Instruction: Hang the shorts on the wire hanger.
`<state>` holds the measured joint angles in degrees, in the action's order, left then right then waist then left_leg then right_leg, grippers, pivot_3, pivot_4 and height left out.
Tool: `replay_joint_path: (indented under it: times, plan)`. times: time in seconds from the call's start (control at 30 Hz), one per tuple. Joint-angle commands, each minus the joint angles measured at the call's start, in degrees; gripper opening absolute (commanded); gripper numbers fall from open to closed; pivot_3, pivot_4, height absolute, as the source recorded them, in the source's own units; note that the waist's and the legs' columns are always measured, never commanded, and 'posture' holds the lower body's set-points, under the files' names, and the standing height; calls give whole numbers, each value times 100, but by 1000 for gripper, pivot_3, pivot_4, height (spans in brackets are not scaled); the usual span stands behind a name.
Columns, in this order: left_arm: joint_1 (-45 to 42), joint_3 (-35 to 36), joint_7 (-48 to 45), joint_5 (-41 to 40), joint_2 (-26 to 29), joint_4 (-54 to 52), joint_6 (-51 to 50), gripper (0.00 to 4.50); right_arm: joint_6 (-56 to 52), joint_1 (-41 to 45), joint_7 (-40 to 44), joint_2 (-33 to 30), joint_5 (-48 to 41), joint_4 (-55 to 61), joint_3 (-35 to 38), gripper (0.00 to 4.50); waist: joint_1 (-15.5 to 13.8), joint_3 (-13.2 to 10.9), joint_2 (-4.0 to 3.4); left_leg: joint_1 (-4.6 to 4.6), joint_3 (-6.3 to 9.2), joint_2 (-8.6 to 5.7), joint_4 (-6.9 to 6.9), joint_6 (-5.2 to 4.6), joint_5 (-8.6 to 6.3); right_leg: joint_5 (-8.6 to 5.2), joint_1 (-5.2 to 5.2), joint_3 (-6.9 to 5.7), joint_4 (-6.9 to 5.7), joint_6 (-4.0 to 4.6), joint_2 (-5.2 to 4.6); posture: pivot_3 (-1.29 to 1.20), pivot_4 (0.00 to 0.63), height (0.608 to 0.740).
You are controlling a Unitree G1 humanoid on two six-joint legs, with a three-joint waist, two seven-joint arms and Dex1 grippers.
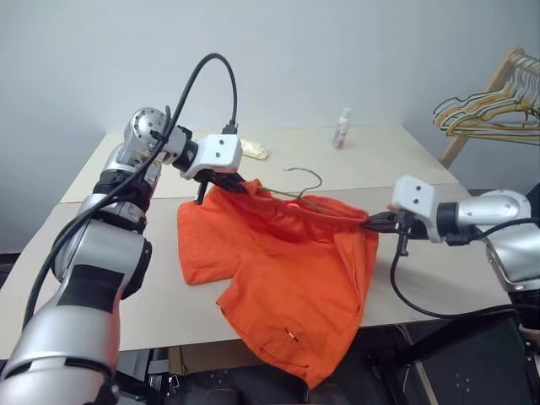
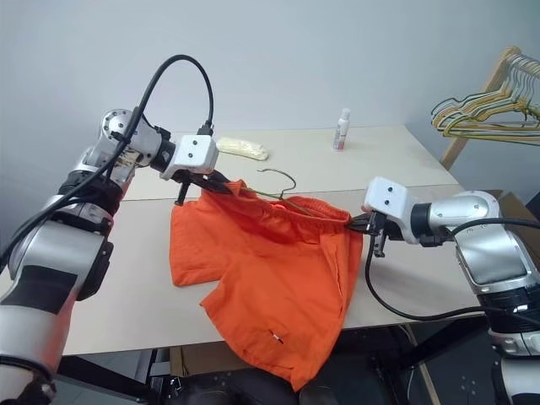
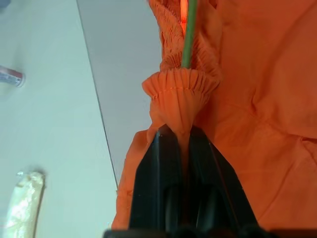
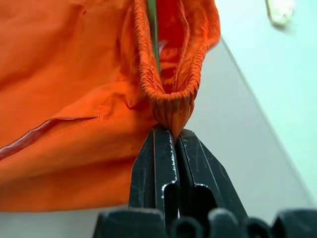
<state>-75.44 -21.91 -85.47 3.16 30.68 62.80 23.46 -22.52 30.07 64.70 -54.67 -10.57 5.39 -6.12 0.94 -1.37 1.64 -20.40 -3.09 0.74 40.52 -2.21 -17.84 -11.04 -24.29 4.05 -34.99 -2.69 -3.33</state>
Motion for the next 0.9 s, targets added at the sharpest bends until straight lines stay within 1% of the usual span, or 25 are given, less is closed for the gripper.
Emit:
replay_joint_path:
  times: [0.03,0.17,0.43,0.53,0.6,0.63,0.7,0.8,0.9]
  plan:
    - [-215,110,162,218,-11,-205,101,0,218,295,-37,-35,129,227,85,9,-3,0,0,0,0,0,0,0,0,0,0,0,0,0,0,-14,0,740]
    - [-155,138,332,397,-61,-226,138,0,189,420,76,1,102,410,24,9,-8,0,0,-1,0,0,0,0,0,0,0,-1,1,0,0,-16,0,740]
    - [-59,255,409,410,-150,-452,40,0,204,627,46,212,268,502,-247,9,-4,0,0,-2,0,0,1,0,0,0,0,-1,0,0,-1,-13,0,740]
    - [16,326,313,294,-164,-598,-49,0,150,669,76,275,357,470,-355,9,0,0,0,-1,-1,1,1,0,0,0,-1,0,-1,0,-1,-11,0,740]
    - [53,350,334,316,-146,-617,-40,0,151,669,59,288,485,370,-466,561,-4,0,0,-1,-1,1,1,0,0,0,-1,-1,-1,0,0,-11,0,740]
    - [73,361,355,334,-136,-629,-38,0,172,649,54,287,528,345,-491,765,-5,0,0,-1,-1,1,1,0,0,0,-1,-1,-1,0,-1,-7,0,740]
    - [108,426,353,286,-135,-643,-100,0,143,625,18,332,596,254,-519,1437,-8,0,0,-2,-1,0,2,0,0,0,-1,-1,0,0,-1,-7,0,740]
    - [147,514,326,209,-137,-681,-167,0,-2,596,12,404,598,107,-539,1437,-7,0,0,-4,-1,0,3,0,0,1,-2,-1,-1,1,-1,-7,0,740]
    - [189,561,297,181,-142,-716,-190,0,-147,514,5,565,406,-48,-465,1437,-7,0,0,-4,0,0,3,0,0,1,-1,-2,-1,1,-1,-6,0,740]
